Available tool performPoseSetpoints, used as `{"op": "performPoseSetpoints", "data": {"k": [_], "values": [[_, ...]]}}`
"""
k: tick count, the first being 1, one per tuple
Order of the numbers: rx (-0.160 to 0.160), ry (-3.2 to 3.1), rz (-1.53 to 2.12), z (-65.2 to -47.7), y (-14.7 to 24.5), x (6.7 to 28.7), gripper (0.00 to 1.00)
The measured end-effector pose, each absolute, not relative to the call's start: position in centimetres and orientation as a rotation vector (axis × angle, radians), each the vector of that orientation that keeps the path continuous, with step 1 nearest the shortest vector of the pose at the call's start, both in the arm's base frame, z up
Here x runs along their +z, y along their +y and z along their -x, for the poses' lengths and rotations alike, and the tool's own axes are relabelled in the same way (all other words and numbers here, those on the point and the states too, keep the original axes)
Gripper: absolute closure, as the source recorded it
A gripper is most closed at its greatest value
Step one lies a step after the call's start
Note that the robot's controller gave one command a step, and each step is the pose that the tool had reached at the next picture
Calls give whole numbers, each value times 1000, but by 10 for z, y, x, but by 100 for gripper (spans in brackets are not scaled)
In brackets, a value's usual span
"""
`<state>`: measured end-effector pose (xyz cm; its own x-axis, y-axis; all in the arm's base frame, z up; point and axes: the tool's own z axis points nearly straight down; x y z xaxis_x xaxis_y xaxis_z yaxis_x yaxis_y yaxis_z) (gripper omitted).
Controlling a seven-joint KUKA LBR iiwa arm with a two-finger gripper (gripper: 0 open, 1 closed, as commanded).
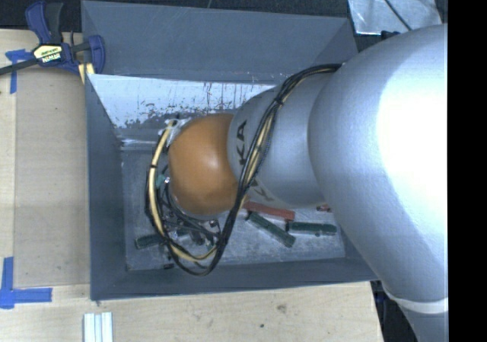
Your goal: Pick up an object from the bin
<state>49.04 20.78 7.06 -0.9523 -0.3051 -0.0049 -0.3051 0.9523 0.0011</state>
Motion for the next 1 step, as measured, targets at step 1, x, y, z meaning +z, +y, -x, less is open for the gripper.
{"op": "performPoseSetpoints", "data": {"k": [1], "values": [[-2,3110,486,-488,207,112,100]]}}
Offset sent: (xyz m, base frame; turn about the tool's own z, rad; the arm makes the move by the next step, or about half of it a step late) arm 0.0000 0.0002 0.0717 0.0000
